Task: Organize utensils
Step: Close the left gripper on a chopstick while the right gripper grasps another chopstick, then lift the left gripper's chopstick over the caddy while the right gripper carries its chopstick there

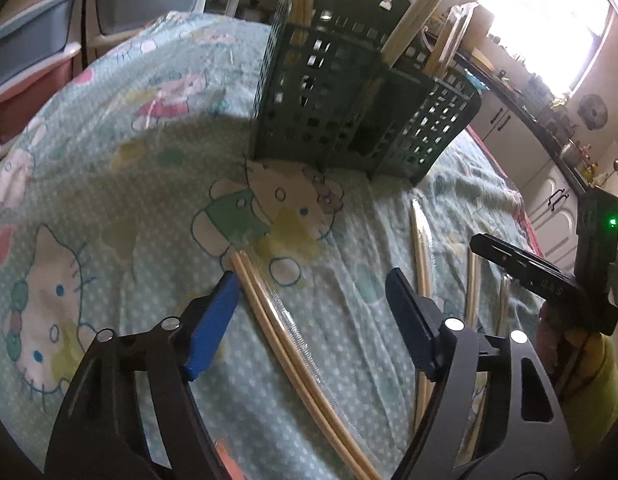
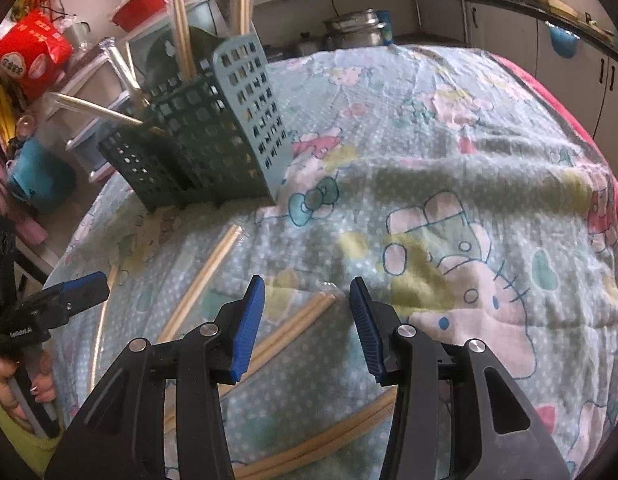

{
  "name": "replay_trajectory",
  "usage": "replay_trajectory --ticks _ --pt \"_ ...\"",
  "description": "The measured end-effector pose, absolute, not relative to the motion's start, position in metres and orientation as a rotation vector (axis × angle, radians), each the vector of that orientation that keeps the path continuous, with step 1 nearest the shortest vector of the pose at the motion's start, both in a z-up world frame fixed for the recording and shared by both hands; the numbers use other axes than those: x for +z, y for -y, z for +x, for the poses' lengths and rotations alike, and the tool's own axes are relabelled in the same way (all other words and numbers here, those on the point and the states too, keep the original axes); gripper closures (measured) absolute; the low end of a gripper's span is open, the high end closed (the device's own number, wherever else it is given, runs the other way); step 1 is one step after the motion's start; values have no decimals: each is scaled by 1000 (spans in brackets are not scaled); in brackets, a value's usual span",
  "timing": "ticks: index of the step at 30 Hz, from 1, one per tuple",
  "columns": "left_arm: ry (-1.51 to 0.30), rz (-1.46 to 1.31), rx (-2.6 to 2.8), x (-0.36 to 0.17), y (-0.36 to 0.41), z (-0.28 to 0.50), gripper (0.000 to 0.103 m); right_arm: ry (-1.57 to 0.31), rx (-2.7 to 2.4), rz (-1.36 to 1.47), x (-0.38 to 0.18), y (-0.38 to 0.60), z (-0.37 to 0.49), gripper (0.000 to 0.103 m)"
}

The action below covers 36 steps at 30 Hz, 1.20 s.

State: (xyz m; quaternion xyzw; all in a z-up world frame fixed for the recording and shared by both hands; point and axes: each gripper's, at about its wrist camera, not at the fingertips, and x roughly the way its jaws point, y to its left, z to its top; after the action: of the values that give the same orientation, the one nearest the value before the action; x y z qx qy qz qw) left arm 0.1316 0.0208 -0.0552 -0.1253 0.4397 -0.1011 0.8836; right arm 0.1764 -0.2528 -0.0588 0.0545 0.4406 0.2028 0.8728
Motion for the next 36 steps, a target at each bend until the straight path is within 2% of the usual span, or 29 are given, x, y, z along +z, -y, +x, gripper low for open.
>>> replay_trajectory --ticks 7,14,17,19,21,23,26,30,36 --pt "-935 -264 -186 -61 -23 144 38 -931 429 138 -66 255 182 61" --pt "-929 -271 -171 -65 -26 161 39 -932 423 140 -68 258 183 67" --pt "-920 -246 -148 -66 -25 167 48 -930 416 133 -69 256 184 71" --pt "-914 -226 -121 -66 -25 169 58 -929 404 133 -69 258 184 77" --pt "-910 -209 -99 -66 -26 170 73 -927 397 140 -69 260 185 86" --pt "-907 -194 -78 -67 -28 170 85 -921 394 144 -68 262 184 90" --pt "-906 -210 -75 -66 -35 170 95 -908 390 139 -65 263 183 93" --pt "-894 -232 -91 -63 -38 167 100 -878 387 142 -56 266 178 95" --pt "-851 -236 -124 -46 -32 160 101 -815 372 147 -37 274 171 96"
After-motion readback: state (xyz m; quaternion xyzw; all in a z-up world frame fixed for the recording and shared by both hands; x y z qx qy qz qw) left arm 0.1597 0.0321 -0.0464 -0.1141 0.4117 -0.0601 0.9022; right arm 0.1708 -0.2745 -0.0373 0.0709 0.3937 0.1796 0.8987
